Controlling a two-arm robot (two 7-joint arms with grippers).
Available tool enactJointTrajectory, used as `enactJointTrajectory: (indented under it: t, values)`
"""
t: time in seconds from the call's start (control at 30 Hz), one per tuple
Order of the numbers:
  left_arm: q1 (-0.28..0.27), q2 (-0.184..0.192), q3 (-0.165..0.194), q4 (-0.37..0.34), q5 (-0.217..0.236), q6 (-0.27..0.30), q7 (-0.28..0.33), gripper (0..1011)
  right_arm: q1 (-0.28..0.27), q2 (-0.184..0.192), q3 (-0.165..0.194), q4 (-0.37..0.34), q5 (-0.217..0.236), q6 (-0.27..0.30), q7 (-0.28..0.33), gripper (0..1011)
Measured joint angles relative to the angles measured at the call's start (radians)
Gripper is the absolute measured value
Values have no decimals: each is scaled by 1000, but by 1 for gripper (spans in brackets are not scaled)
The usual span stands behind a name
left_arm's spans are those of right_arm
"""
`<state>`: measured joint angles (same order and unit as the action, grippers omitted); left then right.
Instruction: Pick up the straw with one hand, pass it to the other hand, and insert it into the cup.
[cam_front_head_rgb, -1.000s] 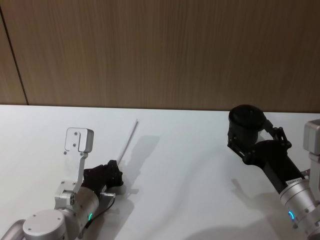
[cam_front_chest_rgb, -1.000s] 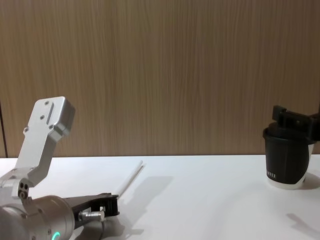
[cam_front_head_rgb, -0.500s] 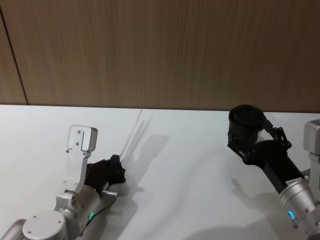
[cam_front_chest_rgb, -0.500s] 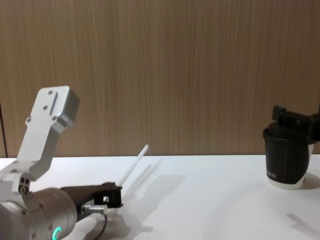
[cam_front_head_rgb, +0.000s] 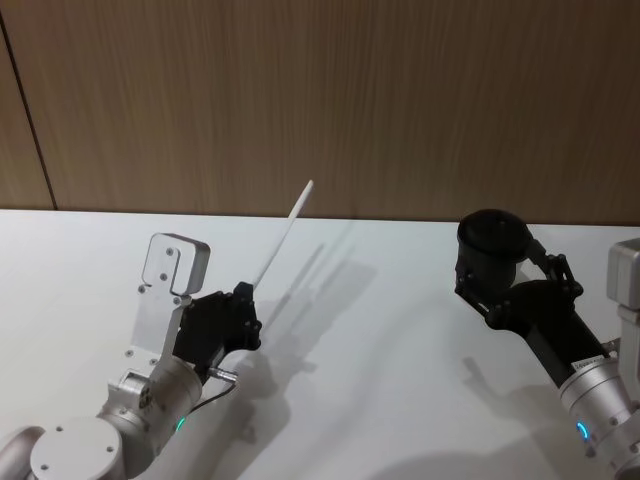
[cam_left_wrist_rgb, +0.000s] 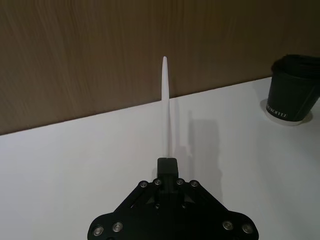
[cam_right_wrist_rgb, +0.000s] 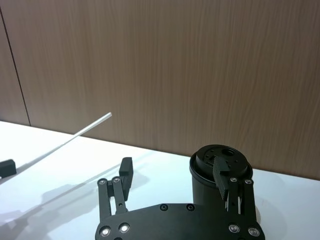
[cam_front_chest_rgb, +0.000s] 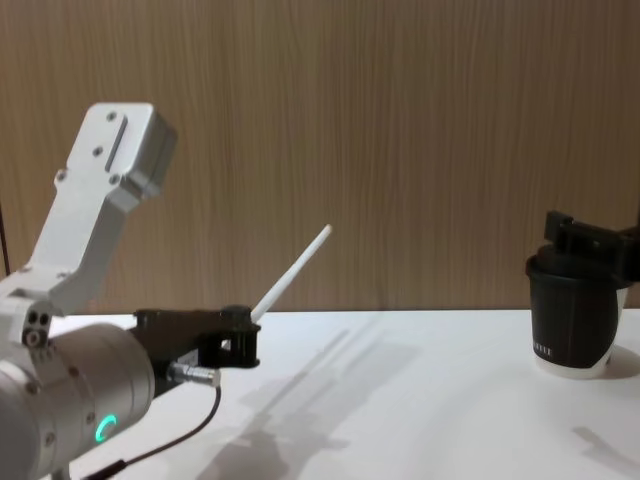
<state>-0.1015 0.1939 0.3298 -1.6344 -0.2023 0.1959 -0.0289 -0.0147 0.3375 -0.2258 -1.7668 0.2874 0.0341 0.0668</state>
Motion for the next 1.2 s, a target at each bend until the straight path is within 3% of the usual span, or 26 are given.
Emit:
enactJointTrajectory:
  t: [0.53,1.2]
  values:
    - [-40,73,35,-86,35,-36,-130,0,0,0,0,0,0,0,0,1001]
    - [-113,79,63,-101,50,-44,-225,0,0,0,0,0,0,0,0,1001]
